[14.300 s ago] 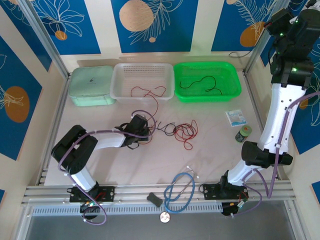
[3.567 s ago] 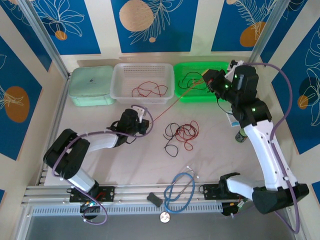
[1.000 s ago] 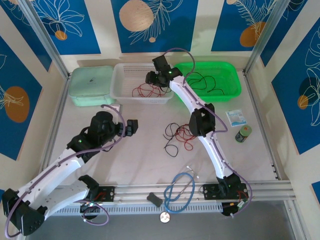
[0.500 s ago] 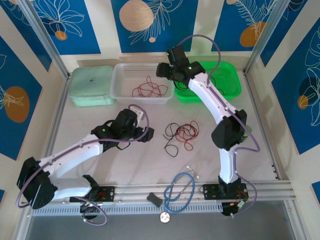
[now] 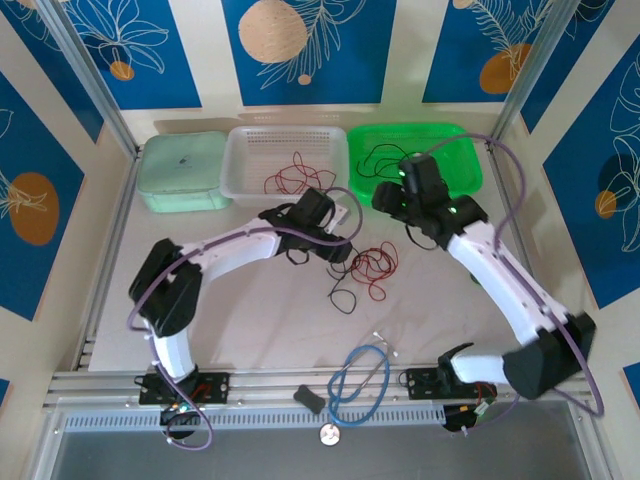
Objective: Untangle the cables
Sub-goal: Untie the cable from multiple cables.
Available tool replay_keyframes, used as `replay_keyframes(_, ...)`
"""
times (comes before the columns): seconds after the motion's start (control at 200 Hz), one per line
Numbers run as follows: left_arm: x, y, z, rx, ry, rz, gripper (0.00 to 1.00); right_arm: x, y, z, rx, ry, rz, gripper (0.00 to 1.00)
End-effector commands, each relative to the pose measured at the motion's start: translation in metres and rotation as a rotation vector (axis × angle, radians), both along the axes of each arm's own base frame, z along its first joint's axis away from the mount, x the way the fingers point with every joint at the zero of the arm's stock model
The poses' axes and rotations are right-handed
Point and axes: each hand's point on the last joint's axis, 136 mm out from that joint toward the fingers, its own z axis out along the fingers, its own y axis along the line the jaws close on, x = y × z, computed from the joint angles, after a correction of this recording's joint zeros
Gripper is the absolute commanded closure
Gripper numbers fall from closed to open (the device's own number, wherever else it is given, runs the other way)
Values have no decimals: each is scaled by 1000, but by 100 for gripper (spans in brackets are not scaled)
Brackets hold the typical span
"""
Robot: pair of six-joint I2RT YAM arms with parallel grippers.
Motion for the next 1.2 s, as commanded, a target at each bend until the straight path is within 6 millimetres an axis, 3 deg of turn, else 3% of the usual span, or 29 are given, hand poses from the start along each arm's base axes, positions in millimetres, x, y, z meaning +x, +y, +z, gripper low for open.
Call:
replay_keyframes(0.0, -13, -17, -10, 42, 68, -35, 31, -25, -31, 2, 18, -18, -91, 39)
replay_keyframes(0.16, -2, -21, -27, 145, 58, 43, 28, -48, -61, 3, 62, -43, -158, 41)
replay_keyframes(0.325, 18, -17, -43, 216, 17, 133, 27, -59, -74, 1, 88, -42, -182, 42)
replay_keyframes(0.75, 52, -22, -62, 267, -87, 198, 30, -69, -78, -2, 113, -45, -183, 44)
replay_keyframes(1.196, 55, -27, -58, 236, -97, 202, 40, -68, -77, 0, 125, -50, -178, 46)
